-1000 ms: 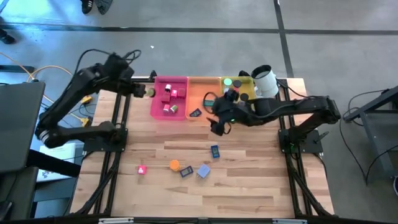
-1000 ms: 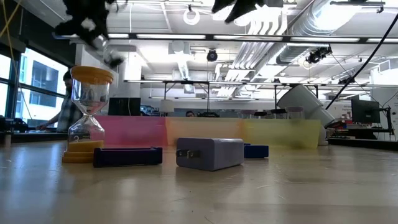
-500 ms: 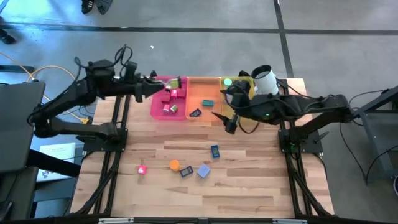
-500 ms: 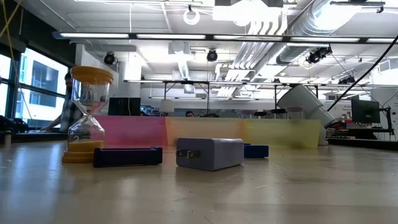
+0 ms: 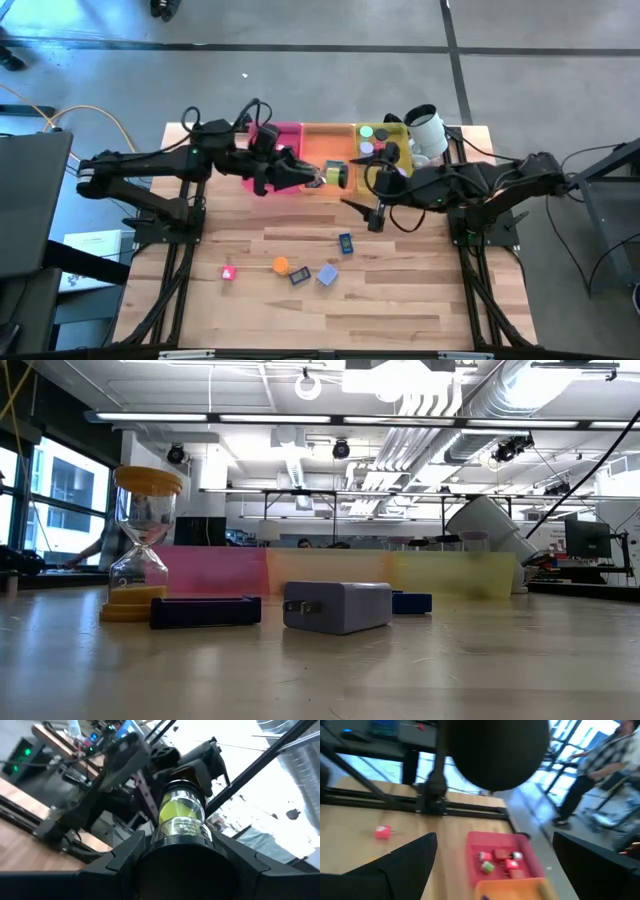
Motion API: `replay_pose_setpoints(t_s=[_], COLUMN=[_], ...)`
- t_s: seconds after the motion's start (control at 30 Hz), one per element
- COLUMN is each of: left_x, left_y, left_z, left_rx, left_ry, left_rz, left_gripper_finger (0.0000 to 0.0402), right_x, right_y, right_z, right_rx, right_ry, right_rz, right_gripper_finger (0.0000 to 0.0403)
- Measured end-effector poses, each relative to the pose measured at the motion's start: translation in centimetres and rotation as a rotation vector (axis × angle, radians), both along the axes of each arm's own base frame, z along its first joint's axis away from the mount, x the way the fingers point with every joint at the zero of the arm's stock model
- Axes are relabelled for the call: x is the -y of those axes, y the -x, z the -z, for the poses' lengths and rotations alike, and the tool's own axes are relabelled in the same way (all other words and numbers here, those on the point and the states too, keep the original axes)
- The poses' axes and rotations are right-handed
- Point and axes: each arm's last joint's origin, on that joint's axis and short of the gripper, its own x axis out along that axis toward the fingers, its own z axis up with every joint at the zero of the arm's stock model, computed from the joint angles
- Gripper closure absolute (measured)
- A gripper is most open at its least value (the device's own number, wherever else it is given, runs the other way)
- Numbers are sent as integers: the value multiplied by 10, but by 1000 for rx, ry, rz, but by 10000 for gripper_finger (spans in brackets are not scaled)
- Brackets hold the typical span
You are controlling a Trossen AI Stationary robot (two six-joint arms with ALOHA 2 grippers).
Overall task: Pick & Place Office items
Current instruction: Put the black hourglass into the yellow bin
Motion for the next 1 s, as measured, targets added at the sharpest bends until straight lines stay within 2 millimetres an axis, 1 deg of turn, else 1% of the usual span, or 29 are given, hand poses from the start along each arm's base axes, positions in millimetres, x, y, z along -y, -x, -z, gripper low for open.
replay_pose_setpoints(t_s=[0.17,0.27,0.37,0.47,0.6,0.73,0.83,1.0], left_x=[0,1,3,6,7,7,8,8], left_y=[-10,-11,-11,-11,-11,-11,-11,-11], left_z=[8,9,8,8,8,9,9,9], left_rx=[-44,-49,-47,-47,-48,-54,-55,-59], left_ry=[38,49,48,45,44,44,45,46], left_rz=[44,69,81,89,95,100,106,105], left_gripper_finger=[205,205,205,205,205,205,205,205], right_x=[-8,-14,-14,-14,-16,-20,-22,-27], right_y=[5,4,1,-2,-10,-21,-27,-28], right_z=[-7,-7,-7,-9,-9,-2,2,2], right_rx=[37,52,63,92,98,63,52,48], right_ry=[55,54,57,79,169,244,262,293], right_rz=[1,-16,-5,49,66,56,37,0], right_gripper_finger=[16,16,16,16,16,16,16,16])
